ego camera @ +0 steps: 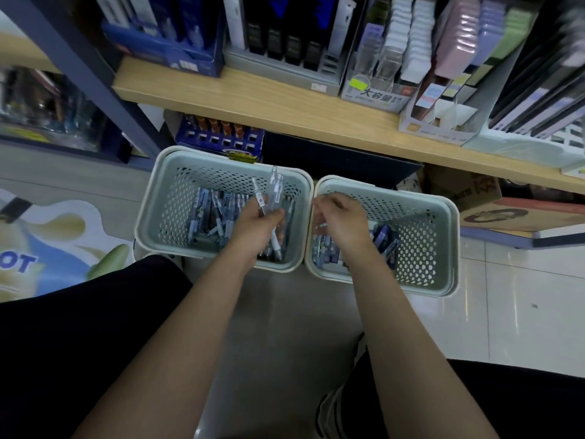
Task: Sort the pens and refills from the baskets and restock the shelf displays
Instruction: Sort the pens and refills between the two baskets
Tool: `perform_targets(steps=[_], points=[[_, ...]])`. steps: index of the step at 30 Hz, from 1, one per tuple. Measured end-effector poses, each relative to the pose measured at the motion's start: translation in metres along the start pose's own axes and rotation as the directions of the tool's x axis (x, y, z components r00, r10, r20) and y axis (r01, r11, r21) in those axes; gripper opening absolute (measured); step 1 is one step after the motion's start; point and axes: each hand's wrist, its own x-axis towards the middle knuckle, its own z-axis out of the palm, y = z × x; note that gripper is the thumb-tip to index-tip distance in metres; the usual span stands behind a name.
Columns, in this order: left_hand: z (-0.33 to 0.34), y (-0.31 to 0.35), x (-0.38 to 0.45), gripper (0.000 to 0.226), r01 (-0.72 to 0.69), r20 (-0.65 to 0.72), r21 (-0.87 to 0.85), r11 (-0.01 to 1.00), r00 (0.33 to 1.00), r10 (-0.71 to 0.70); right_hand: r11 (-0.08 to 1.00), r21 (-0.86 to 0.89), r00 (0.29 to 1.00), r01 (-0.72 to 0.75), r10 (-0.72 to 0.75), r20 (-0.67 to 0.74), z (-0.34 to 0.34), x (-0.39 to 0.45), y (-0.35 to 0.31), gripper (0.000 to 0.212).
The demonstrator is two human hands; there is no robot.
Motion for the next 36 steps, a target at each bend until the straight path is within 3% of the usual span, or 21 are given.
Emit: perform_targets(steps=[2,4,7,12,16,18,21,24,27,29,32,36], points=[[-0.009,-0.004,0.009,0.014,-0.01,-0.034,0.124,0.992,0.999,0.014,0.954,-0.284,0.993,0.093,-0.111,-0.047,0.008,0.01,0.014,0.015],[-0.017,-0.009,0.017,0.037,-0.011,-0.039,0.2,0.98,0.999,0.02,0.922,-0.378,0.996,0.088,-0.083,0.027,0.017,0.017,0.031,0.038],[-0.021,-0.017,0.027,0.057,0.015,-0.066,0.258,0.966,0.998,0.002,0.925,-0.377,0.996,0.054,-0.025,0.08,0.026,0.025,0.05,0.064],[-0.011,-0.028,0.038,0.035,0.048,-0.018,0.301,0.952,0.999,-0.044,0.948,-0.307,0.996,0.088,-0.074,0.059,0.026,0.029,0.065,0.055],[-0.006,-0.029,0.041,0.06,0.092,0.057,0.379,0.921,0.991,-0.123,0.948,-0.294,0.992,0.123,-0.114,0.049,0.025,0.029,0.066,0.052],[-0.007,-0.03,0.041,0.062,0.085,0.077,0.393,0.916,0.989,-0.125,0.944,-0.306,0.993,0.121,-0.111,0.049,0.025,0.03,0.067,0.057],[-0.003,-0.03,0.036,0.057,0.026,0.048,0.473,0.881,0.997,-0.055,0.946,-0.303,0.993,0.118,-0.108,0.049,0.024,0.028,0.065,0.058],[0.014,-0.03,0.022,0.056,-0.105,-0.022,0.496,0.862,0.991,0.133,0.968,-0.244,0.996,0.056,-0.038,0.081,0.014,0.025,0.059,0.057],[0.038,-0.033,0.005,0.063,-0.333,0.096,0.64,0.692,0.929,0.357,0.98,-0.196,0.996,-0.039,0.054,0.074,-0.01,0.025,0.065,0.051],[0.053,-0.038,0.0,0.068,-0.419,0.208,0.717,0.556,0.891,0.403,0.976,-0.204,0.997,-0.079,0.08,-0.002,-0.03,0.028,0.072,0.043],[0.067,-0.045,-0.005,0.074,-0.433,0.273,0.804,0.408,0.878,0.393,0.954,-0.241,0.979,-0.176,0.145,-0.142,-0.064,0.036,0.081,0.04],[0.071,-0.047,-0.005,0.083,-0.404,0.278,0.853,0.33,0.888,0.366,0.859,-0.362,0.929,-0.363,0.303,-0.212,-0.11,0.054,0.099,0.021]])
